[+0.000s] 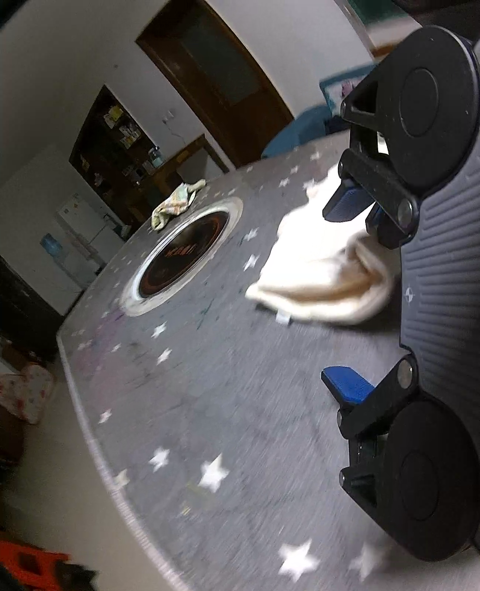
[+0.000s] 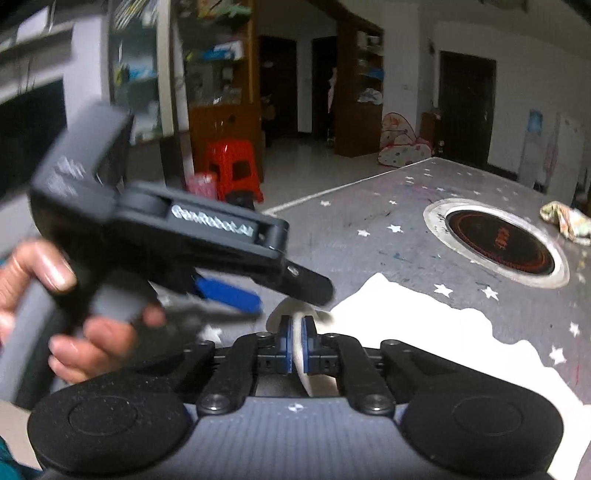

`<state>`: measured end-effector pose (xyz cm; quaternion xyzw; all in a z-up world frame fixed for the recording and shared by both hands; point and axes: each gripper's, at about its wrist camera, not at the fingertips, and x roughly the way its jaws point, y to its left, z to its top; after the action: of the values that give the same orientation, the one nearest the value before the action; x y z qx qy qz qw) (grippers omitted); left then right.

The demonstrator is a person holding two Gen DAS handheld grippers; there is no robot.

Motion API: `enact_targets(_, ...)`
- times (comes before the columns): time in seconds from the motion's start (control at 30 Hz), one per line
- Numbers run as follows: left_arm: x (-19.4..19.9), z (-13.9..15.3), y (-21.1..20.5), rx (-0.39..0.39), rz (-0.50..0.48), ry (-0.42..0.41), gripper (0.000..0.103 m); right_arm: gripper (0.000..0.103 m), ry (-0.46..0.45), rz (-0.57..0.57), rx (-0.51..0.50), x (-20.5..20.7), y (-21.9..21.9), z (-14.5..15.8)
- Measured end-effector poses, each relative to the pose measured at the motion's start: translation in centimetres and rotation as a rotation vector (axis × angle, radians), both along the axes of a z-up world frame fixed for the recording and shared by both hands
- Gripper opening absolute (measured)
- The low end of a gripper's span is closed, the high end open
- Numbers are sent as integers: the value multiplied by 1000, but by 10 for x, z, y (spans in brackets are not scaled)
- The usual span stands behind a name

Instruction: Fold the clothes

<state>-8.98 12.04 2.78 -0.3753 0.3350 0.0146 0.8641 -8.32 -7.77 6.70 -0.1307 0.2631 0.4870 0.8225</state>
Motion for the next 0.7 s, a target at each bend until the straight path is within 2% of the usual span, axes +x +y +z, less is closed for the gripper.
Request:
enact_targets(0.13,11,-5,-6,-48,7,22,86,1,33,10,81,1,-16,12)
enact_targets(0.27,12,-5,-5,-61,41,33,87,4,-27,15,16,-2,-14,7)
enact_targets(0.37,11,-3,-3,-21,52,48,87,15,-53,47,-37,-6,-9,-4)
enact_targets(0.4,11,-3,-2,-11,56,53,87,22,-52,62,-49,-8,-6,-9)
enact_targets(0.43,11,-3,0,-7,59,56,87,33,-51,72,-57,-9,-4,-12)
enact_targets(0.5,10,-2,2,0,61,55,87,41,-52,86,-77,-11,3,-19)
enact_targets(0.67,14,1,1,12,51,49,88,38,-126,79,-151,-18,20,-34)
enact_targets(0.7,15,1,1,11,50,49,88,32,-131,72,-158,-17,22,-36)
